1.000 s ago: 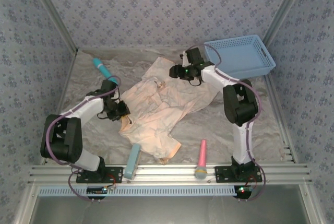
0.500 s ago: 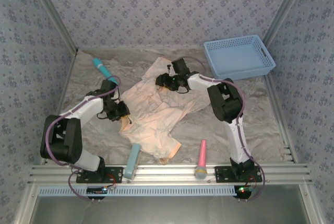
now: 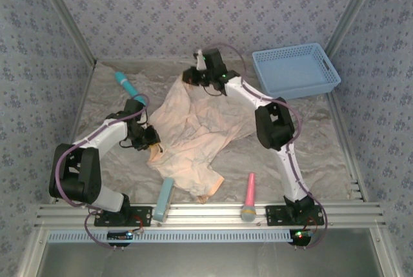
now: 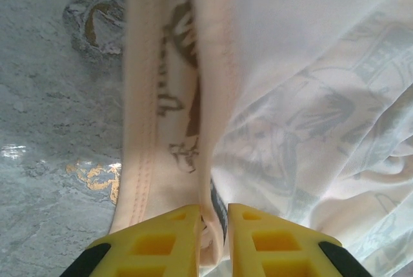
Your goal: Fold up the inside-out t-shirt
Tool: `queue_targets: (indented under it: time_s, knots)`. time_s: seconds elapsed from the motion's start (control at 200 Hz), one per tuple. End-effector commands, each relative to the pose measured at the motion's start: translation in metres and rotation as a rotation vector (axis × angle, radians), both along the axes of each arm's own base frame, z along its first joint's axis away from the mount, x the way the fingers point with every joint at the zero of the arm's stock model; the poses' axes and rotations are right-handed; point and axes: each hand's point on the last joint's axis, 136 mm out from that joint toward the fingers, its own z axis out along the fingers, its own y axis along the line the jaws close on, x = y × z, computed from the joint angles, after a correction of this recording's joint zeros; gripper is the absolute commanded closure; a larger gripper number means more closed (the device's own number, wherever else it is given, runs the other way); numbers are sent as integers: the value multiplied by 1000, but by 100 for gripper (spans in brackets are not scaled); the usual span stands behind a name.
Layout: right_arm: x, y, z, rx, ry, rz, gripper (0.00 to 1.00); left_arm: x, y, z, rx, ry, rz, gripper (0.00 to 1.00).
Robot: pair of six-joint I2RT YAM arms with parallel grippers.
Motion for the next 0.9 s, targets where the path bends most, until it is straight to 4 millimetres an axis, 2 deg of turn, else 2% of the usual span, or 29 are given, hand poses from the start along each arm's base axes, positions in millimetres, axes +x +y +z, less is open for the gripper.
queue_targets:
  time_s: [0.0, 0.055, 0.06, 0.145, 0.235, 0.28, 0.385, 0.46, 0.52, 0.535, 0.565, 0.65, 0.73, 0.775, 0.795, 0.8, 0.81, 0.9]
  knots:
    - [8, 33, -4, 2, -39, 54, 88, -6, 4, 3, 9, -9, 0, 80]
    - [14, 42, 4, 13, -61, 64, 78, -9, 6, 5, 11, -10, 5, 80]
    - [14, 42, 0, 6, -56, 64, 77, -9, 6, 5, 11, -12, 6, 80]
    - [19, 40, 15, -11, -85, 66, 70, -13, 12, 9, 21, -19, 22, 74]
    - [20, 17, 22, -99, -104, 51, 51, -16, 17, 12, 20, -29, 39, 64]
    - [17, 1, 26, -163, -116, 45, 47, -16, 18, 14, 16, -36, 37, 61]
    - [7, -60, 17, -354, -104, -35, 46, -17, 15, 17, 0, -34, 36, 56]
    - [-3, -117, 15, -440, -73, -156, 46, -24, 9, 18, -10, -23, 30, 52]
    - [-19, -167, 2, -482, 3, -270, 45, -31, 2, 21, -15, -27, 15, 49]
    - [-23, -180, -7, -499, 30, -299, 45, -38, 2, 20, -12, -7, 11, 48]
    - [-34, -205, -9, -511, 63, -364, 44, -44, -2, 20, -15, 2, 5, 46]
    - [-67, -260, -32, -523, 162, -478, 44, -59, -11, 20, -28, 21, -13, 42]
    - [-91, -298, -52, -527, 233, -542, 44, -74, -11, 13, -1, 58, -27, 39]
    - [-103, -312, -66, -543, 271, -563, 44, -81, -8, 7, 27, 79, -27, 38]
    - [-104, -317, -66, -543, 272, -575, 44, -84, -6, 3, 38, 91, -28, 37]
    - [-111, -320, -77, -556, 296, -571, 44, -84, -6, 2, 41, 94, -25, 37]
    - [-114, -323, -80, -561, 305, -573, 44, -85, -4, 0, 48, 100, -23, 37]
    - [-120, -339, -100, -580, 335, -597, 44, -84, -1, -13, 74, 119, -7, 37]
